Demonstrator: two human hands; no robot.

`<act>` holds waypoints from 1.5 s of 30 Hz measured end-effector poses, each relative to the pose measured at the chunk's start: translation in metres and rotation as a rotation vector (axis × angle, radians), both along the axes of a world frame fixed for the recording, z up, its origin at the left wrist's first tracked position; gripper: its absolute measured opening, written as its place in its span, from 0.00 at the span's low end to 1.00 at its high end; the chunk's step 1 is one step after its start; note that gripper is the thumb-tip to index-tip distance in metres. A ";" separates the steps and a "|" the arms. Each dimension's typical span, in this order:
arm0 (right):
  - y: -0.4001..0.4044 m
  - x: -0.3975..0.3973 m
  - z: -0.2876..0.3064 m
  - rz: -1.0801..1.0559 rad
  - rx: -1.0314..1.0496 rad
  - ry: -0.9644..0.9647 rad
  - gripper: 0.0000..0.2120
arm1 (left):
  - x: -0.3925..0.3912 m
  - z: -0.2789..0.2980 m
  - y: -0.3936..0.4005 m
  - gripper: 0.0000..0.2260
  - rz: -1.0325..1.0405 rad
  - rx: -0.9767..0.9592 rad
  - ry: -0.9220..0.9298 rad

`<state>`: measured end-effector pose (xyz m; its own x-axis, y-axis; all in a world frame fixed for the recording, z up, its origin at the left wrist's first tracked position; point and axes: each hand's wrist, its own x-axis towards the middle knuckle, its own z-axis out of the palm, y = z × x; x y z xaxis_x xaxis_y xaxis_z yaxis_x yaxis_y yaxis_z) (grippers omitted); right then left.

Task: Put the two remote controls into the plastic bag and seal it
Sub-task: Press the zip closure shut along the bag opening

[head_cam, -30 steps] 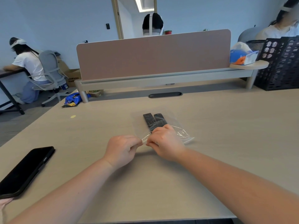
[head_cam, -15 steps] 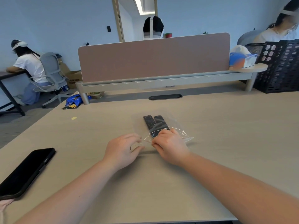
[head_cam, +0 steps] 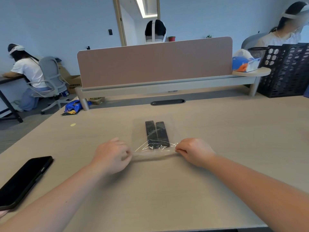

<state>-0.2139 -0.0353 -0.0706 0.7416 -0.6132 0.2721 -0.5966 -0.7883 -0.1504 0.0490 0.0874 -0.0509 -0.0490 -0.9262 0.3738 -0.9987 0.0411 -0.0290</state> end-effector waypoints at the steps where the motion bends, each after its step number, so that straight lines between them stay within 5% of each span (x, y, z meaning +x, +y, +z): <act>1: 0.001 0.001 -0.001 0.005 0.009 -0.019 0.11 | -0.006 0.003 -0.001 0.20 -0.005 0.031 -0.034; 4: 0.002 0.005 -0.004 0.035 0.004 -0.092 0.10 | -0.040 0.008 -0.009 0.26 -0.037 0.041 -0.084; 8: 0.004 0.009 -0.003 0.090 -0.100 -0.193 0.06 | -0.085 -0.002 -0.033 0.08 -0.137 -0.078 -0.035; 14: 0.001 -0.011 0.003 0.006 -0.153 -0.193 0.02 | -0.090 -0.004 -0.047 0.14 -0.193 -0.120 -0.013; 21: -0.001 -0.017 0.003 0.084 0.009 -0.137 0.17 | -0.090 -0.004 -0.044 0.09 -0.183 -0.128 0.013; 28: 0.002 -0.015 0.012 0.095 0.065 -0.094 0.11 | -0.111 -0.011 -0.061 0.14 -0.236 -0.141 0.064; 39: -0.001 -0.013 0.005 0.108 -0.203 -0.261 0.15 | -0.112 -0.009 -0.059 0.14 -0.230 -0.216 0.110; 45: 0.002 -0.008 0.003 0.096 -0.212 -0.227 0.03 | -0.110 -0.015 -0.053 0.07 -0.218 -0.243 0.099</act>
